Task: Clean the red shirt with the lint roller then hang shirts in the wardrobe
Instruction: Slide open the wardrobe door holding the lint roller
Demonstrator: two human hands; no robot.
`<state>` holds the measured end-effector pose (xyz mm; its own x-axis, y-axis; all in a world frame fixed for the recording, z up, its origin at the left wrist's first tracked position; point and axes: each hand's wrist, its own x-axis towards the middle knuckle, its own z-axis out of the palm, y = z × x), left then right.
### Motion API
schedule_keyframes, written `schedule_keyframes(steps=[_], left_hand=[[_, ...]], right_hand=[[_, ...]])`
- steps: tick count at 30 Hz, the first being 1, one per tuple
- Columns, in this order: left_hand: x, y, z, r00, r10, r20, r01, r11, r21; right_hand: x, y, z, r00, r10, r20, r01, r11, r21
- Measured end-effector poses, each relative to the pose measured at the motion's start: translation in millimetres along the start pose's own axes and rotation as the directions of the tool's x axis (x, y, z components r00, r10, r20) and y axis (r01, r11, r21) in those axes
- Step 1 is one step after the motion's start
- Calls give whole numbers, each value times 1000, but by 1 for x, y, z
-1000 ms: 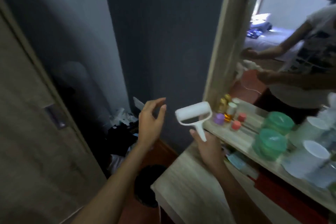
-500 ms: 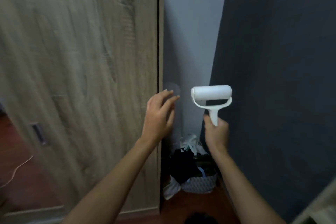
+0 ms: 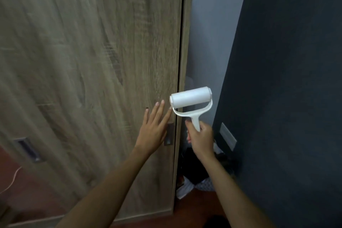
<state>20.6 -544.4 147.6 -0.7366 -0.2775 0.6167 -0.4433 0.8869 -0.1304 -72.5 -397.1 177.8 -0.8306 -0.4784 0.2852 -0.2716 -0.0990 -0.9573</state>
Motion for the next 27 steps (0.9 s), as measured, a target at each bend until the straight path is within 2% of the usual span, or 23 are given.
schedule_keyframes(steps=[3,8,16,21,27], left_hand=[[1,-7,26,998,14,59,-16,999,43],[8,-20,67,994,86,70,-95,987,132],[7,-16,107,999,-47,-19,49,983,178],[0,-25,113,998,-3,-58,15,976,218],[-2,-31,111,994,-22,-105,48,967,251]], right_hand=[[4,17,16,997,-19,-71,17,999,-30],[27,39,28,997,-40,-59,37,998,-52],[53,58,29,999,-41,-5,41,998,37],[54,67,33,1000,-25,16,23,994,106],[67,63,49,1000,26,14,-28,973,227]])
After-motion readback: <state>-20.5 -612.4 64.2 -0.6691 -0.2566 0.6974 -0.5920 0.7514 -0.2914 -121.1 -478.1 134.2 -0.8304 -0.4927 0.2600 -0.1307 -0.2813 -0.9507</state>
